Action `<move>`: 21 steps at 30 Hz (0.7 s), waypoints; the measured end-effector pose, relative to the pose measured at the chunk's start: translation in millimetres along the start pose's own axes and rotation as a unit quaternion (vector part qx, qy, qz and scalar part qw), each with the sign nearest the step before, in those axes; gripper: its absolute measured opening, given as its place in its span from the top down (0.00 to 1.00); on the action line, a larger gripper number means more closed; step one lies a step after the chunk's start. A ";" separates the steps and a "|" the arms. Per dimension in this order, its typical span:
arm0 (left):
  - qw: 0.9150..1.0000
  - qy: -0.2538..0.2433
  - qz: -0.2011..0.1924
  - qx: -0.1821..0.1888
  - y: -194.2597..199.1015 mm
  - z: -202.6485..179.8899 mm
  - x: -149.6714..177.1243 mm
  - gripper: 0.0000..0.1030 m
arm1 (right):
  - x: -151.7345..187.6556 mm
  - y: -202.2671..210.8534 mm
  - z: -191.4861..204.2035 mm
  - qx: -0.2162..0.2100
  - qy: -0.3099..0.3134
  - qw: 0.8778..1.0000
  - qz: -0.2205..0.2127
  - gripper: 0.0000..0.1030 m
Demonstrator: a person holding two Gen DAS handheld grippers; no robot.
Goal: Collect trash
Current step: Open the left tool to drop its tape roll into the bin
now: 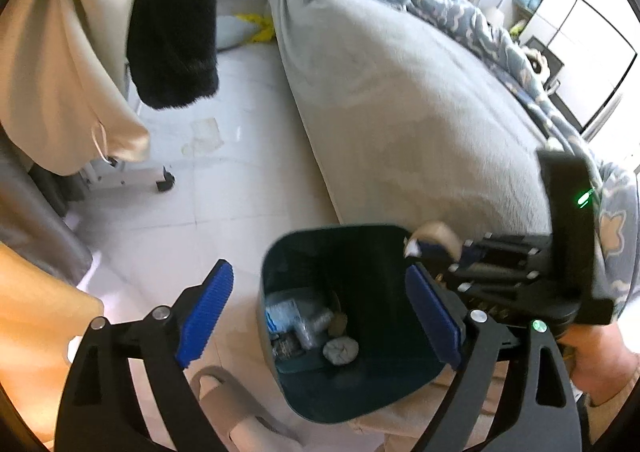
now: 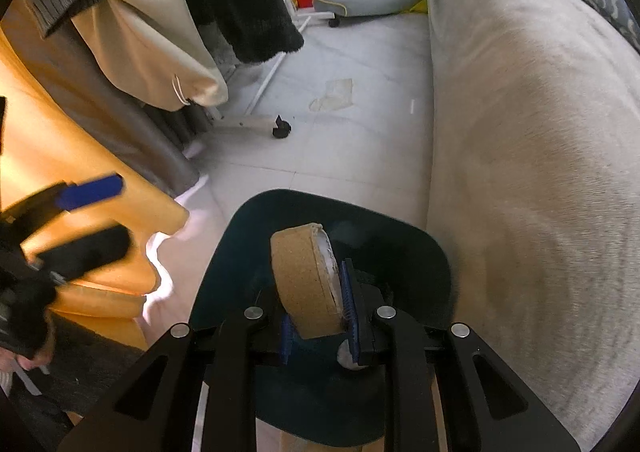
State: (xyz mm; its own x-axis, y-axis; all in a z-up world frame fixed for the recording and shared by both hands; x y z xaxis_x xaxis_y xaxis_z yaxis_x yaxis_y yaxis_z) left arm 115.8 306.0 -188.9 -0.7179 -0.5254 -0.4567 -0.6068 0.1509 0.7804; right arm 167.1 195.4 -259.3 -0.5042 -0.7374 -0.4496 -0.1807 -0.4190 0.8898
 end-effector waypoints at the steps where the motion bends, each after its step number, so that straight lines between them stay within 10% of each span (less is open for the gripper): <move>1: 1.000 -0.001 -0.009 -0.001 2.7 2.8 -4.4 0.11 | 1.4 -3.9 0.4 0.000 0.000 1.000 0.005 0.79; 21: 0.990 -0.052 -0.130 0.014 63.6 -5.9 -46.9 0.11 | 42.2 -68.6 23.1 -0.022 0.017 0.994 0.104 0.79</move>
State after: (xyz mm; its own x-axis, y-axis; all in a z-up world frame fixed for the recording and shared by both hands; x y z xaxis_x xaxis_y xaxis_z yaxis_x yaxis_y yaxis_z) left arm 112.9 335.2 -115.3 -0.5667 -0.4607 -0.6831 -0.7836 0.0453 0.6196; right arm 138.8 205.3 -337.5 -0.4979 -0.8275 -0.2597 -0.0376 -0.2786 0.9597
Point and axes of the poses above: each gripper's, at about its wrist camera, not at the fingertips, and y roughly against the way its jaws point, z to its left, x to its underside, the point moved 10 cm from there along -y, roughly the way its jaws point, and after that the axes turned 14 degrees about y, right-handed, at the moved point
